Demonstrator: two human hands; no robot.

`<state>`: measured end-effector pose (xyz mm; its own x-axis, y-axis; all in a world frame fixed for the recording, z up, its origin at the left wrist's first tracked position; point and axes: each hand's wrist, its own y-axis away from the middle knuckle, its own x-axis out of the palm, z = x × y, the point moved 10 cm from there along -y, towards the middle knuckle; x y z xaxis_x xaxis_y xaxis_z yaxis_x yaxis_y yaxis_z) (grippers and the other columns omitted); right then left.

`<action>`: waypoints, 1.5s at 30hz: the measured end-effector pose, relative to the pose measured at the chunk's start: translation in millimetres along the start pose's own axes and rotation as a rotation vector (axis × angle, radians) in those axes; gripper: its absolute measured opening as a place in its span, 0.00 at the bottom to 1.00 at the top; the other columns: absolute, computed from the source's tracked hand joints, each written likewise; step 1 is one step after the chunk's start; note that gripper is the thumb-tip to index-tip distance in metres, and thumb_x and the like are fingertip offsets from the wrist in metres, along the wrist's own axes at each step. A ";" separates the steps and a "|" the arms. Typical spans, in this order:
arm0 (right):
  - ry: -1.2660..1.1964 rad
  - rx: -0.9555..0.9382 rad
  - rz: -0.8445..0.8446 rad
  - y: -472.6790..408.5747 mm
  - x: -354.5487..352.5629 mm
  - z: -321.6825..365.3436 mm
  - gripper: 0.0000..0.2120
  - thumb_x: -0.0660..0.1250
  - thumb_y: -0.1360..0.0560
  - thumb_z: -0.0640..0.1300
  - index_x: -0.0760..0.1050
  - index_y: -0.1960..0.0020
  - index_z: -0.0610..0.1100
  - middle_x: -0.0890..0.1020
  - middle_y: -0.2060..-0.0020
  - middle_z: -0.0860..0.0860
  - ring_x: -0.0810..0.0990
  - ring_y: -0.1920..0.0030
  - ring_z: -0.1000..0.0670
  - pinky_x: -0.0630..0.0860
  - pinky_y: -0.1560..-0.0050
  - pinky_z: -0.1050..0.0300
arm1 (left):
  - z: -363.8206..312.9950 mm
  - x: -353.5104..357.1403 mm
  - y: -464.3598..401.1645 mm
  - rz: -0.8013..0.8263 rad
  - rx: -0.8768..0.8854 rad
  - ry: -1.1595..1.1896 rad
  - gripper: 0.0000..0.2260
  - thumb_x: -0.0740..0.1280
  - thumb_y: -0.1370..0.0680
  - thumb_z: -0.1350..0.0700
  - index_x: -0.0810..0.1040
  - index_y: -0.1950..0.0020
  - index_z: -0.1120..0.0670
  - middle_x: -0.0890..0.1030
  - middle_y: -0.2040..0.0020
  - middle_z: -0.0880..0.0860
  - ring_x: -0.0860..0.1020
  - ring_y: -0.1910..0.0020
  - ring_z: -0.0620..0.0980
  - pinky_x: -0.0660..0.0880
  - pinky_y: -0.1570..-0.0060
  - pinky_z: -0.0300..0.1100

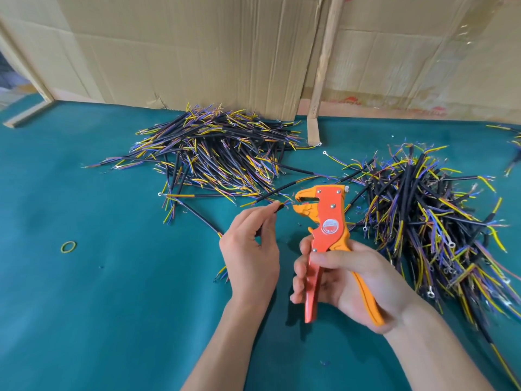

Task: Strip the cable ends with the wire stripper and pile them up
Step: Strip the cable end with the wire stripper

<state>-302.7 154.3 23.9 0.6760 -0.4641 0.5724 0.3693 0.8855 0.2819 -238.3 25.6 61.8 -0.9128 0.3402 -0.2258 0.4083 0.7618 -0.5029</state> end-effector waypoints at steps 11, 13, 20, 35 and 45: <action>0.094 0.012 0.011 0.9 -0.3 -2.6 0.16 0.77 0.34 0.37 0.78 0.49 0.37 0.78 0.61 0.34 0.79 0.62 0.35 0.80 0.57 0.39 | -4.1 1.6 1.9 0.026 0.027 0.017 0.10 0.71 0.23 0.69 0.87 0.49 0.56 0.86 0.54 0.48 0.82 0.54 0.44 0.77 0.52 0.35; 0.092 0.011 0.018 1.0 -0.1 -2.4 0.15 0.77 0.33 0.37 0.78 0.49 0.38 0.77 0.61 0.35 0.79 0.62 0.35 0.80 0.57 0.40 | -3.2 2.3 1.5 0.031 0.026 0.022 0.10 0.71 0.24 0.69 0.88 0.49 0.56 0.86 0.54 0.48 0.82 0.55 0.44 0.77 0.52 0.35; 0.082 0.020 0.021 0.0 -0.6 -4.2 0.13 0.77 0.29 0.41 0.76 0.50 0.39 0.76 0.63 0.38 0.78 0.64 0.37 0.79 0.60 0.42 | -3.6 4.3 1.4 0.044 0.030 0.038 0.11 0.71 0.24 0.69 0.88 0.49 0.56 0.86 0.55 0.47 0.83 0.55 0.45 0.77 0.52 0.35; 0.045 0.043 -0.012 -1.4 -5.8 -7.3 0.08 0.73 0.27 0.40 0.75 0.53 0.39 0.75 0.66 0.38 0.76 0.67 0.39 0.77 0.64 0.44 | 4.3 11.0 2.9 0.102 -0.013 0.093 0.11 0.70 0.23 0.66 0.87 0.49 0.51 0.85 0.55 0.40 0.83 0.53 0.42 0.74 0.52 0.30; 0.073 0.050 -0.053 -2.6 -5.2 -11.3 0.09 0.73 0.28 0.42 0.73 0.59 0.40 0.72 0.69 0.40 0.73 0.72 0.42 0.74 0.69 0.48 | 9.7 12.1 3.7 0.118 -0.050 0.131 0.12 0.70 0.23 0.65 0.87 0.49 0.49 0.85 0.54 0.40 0.84 0.52 0.42 0.76 0.51 0.31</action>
<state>-300.0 154.1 11.5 0.7018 -0.5092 0.4982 0.3752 0.8587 0.3492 -247.9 27.2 49.1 -0.8523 0.4953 -0.1683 0.5149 0.7377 -0.4366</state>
